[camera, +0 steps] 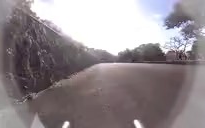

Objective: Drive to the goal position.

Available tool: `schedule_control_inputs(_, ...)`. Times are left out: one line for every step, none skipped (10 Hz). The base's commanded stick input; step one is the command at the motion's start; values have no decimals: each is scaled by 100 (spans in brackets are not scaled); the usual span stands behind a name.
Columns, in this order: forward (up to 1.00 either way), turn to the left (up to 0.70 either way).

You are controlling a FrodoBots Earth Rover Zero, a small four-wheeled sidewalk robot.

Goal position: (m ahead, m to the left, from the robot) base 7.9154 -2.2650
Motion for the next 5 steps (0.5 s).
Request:
schedule_control_inputs(70,0)
schedule_control_inputs(70,0)
schedule_control_inputs(70,0)
schedule_control_inputs(70,0)
schedule_control_inputs(70,0)
